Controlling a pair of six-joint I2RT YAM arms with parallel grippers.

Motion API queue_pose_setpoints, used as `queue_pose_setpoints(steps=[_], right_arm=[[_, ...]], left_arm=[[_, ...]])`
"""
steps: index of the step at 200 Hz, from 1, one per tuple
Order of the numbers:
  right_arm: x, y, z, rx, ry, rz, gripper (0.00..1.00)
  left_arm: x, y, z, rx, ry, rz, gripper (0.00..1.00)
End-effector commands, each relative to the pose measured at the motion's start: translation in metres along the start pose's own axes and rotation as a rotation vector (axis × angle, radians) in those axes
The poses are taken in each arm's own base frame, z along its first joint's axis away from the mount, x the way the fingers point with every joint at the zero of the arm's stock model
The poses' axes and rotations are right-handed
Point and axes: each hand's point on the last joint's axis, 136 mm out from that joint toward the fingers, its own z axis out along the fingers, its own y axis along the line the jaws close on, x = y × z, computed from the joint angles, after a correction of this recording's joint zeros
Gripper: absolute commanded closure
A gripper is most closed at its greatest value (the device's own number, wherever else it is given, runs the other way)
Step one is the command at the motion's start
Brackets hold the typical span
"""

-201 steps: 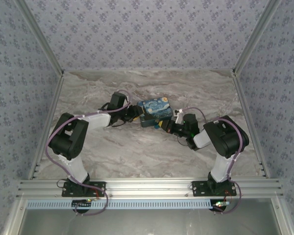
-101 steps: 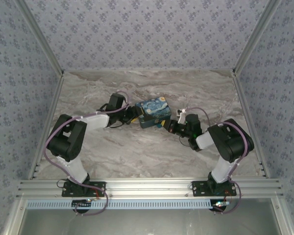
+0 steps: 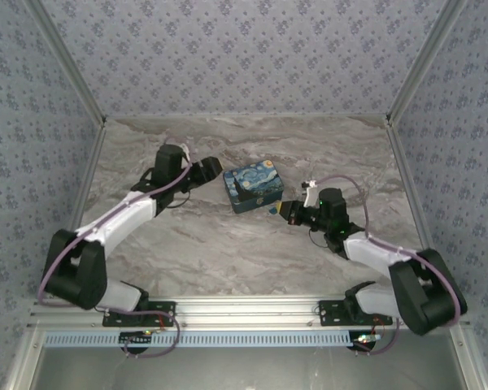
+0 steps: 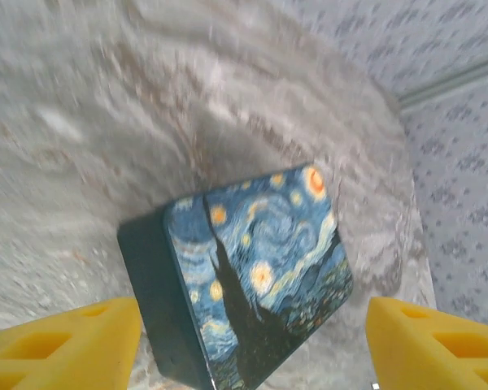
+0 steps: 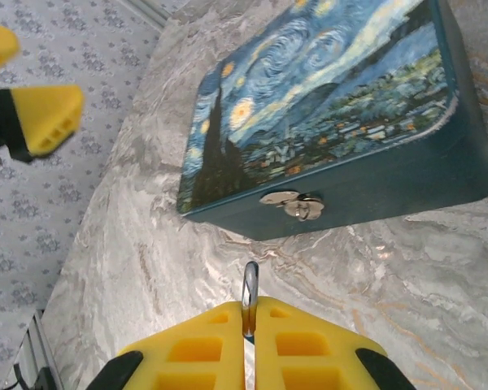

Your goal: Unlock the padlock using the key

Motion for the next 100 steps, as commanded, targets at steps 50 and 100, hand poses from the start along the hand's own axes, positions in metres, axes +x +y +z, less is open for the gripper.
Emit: queue_pose_setpoints(steps=[50,100], right_arm=[[-0.002,0.033,-0.045,0.047,0.095,-0.066,0.90],[0.016,0.049,-0.066,0.065,0.283,-0.041,0.92]], left_arm=[[-0.053,0.013,-0.094,-0.158,-0.390,0.269,0.10],[-0.068,0.026,-0.129,-0.232,-0.521,0.303,0.07]])
